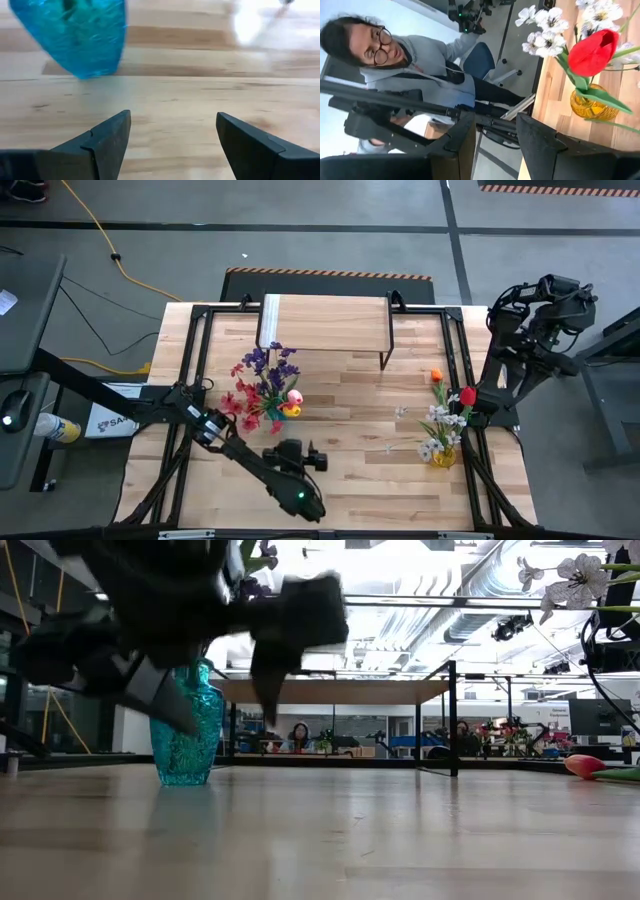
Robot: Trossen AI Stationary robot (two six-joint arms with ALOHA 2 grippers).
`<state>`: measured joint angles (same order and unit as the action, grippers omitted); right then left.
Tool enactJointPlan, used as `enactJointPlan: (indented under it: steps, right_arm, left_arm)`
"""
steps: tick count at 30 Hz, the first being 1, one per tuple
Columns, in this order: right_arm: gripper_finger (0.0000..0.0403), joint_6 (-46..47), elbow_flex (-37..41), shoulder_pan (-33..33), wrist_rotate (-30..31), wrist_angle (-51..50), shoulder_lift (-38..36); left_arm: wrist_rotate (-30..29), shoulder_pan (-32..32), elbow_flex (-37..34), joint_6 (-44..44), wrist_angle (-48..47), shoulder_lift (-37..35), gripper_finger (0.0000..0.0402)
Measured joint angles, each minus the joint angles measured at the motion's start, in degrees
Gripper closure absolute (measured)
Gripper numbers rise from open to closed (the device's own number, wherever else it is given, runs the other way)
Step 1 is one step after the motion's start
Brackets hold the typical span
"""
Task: Pick and place flowers into a vace then onto a shelf
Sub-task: Adjust the vases
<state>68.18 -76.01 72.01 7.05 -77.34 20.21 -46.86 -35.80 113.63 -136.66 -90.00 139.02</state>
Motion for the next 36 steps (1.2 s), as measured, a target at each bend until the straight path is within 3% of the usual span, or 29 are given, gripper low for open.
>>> enactJointPlan:
  steps: [4,9,15,20,24,36]
  right_arm:
    - [0.0269,-2.7,0.0,0.0,-2.0,0.0,0.0]
    - [0.0269,-4.7,0.0,0.0,-5.1,-1.3,0.0]
    - [0.0269,-5.6,0.0,0.0,-7.4,-1.5,0.0]
    - [0.0269,-5.3,0.0,0.0,-7.2,-1.4,0.0]
    - [0.0269,-5.0,0.0,0.0,-5.8,-1.3,0.0]
    - [0.0269,-3.5,0.0,0.0,-4.8,-1.3,0.0]
  left_arm:
    - [-2.9,-0.3,2.7,0.1,0.0,0.0,0.0076]
    - [-13.0,0.9,5.0,0.4,-0.1,0.0,0.0076]
    - [-16.7,3.2,6.8,4.0,2.8,0.0,0.0076]
    - [-13.9,6.0,6.8,5.3,0.3,0.0,0.0076]
    - [-16.9,7.9,6.2,6.6,0.0,0.0,0.0076]
    - [-15.2,10.8,4.7,8.8,0.0,0.0,0.0076]
